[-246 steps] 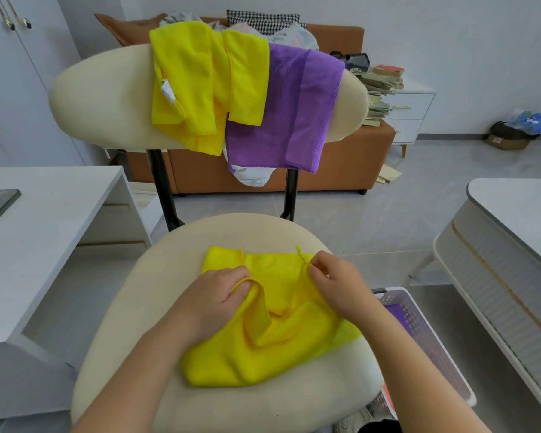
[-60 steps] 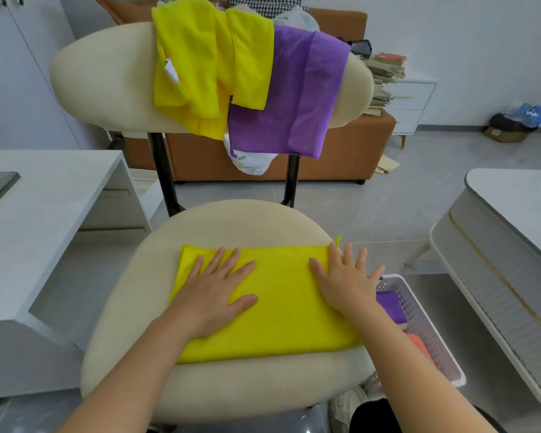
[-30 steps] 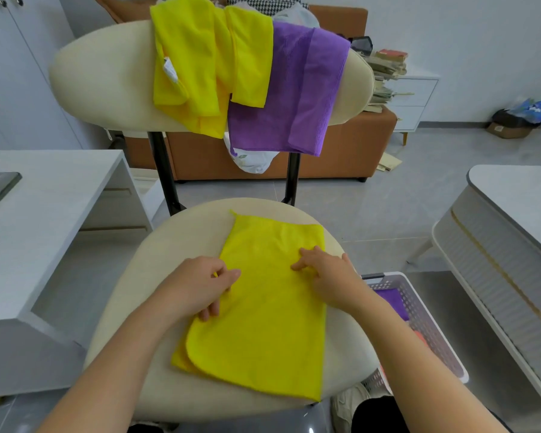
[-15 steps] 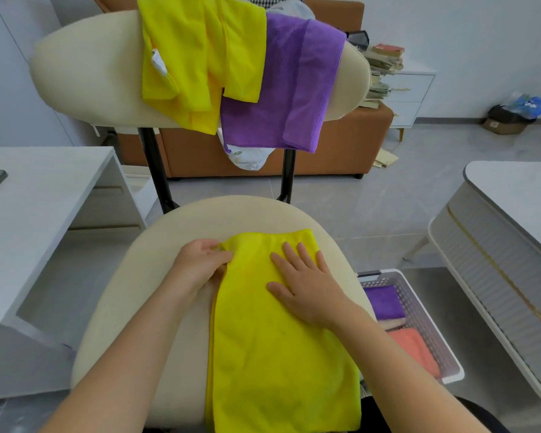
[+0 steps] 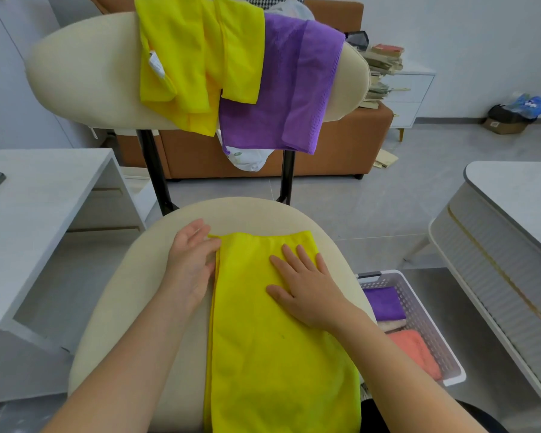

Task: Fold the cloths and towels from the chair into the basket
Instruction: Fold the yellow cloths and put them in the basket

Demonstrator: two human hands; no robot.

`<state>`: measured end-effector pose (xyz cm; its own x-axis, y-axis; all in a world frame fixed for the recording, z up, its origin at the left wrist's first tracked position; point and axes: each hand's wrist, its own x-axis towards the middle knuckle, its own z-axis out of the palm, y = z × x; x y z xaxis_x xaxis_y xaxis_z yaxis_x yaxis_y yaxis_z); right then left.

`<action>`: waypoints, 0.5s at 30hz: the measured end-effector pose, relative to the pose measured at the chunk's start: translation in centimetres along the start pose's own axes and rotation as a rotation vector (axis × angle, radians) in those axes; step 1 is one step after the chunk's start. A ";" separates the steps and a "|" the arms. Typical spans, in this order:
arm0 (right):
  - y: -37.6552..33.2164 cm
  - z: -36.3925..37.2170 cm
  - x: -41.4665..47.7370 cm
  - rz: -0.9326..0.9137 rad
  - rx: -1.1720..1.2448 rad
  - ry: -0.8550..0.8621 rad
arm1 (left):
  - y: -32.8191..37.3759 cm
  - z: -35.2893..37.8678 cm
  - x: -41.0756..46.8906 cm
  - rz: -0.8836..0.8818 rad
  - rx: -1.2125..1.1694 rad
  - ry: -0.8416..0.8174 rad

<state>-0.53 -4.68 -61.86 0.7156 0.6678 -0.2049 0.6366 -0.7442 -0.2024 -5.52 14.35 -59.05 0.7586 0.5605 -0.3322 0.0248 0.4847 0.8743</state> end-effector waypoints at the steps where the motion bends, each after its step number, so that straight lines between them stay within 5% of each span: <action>1: 0.0 0.0 0.0 -0.001 -0.001 0.001 | -0.1 -0.1 0.1 0.051 -0.001 -0.010; 4: 0.0 -0.1 -0.1 -0.007 0.006 -0.004 | -0.1 -0.5 0.4 0.247 0.136 0.056; 6: -0.1 -0.2 -0.2 -0.010 0.020 -0.006 | -0.2 -0.7 0.3 0.466 0.564 0.027; 8: -0.3 -0.3 -0.2 -0.005 0.029 -0.001 | -1.4 -0.7 0.2 0.577 1.098 -0.219; 11: -0.2 -0.1 -0.1 0.004 0.030 0.018 | -3.9 -0.8 0.1 0.434 1.739 -0.382; 15: -0.3 0.0 -0.3 -0.010 0.032 0.024 | -4.1 -0.9 0.1 0.375 1.890 -0.266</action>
<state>-0.94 -4.72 -61.74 0.7158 0.6747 -0.1801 0.6348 -0.7361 -0.2350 -6.09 13.02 -62.97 0.9501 0.2597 -0.1731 0.2834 -0.9502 0.1297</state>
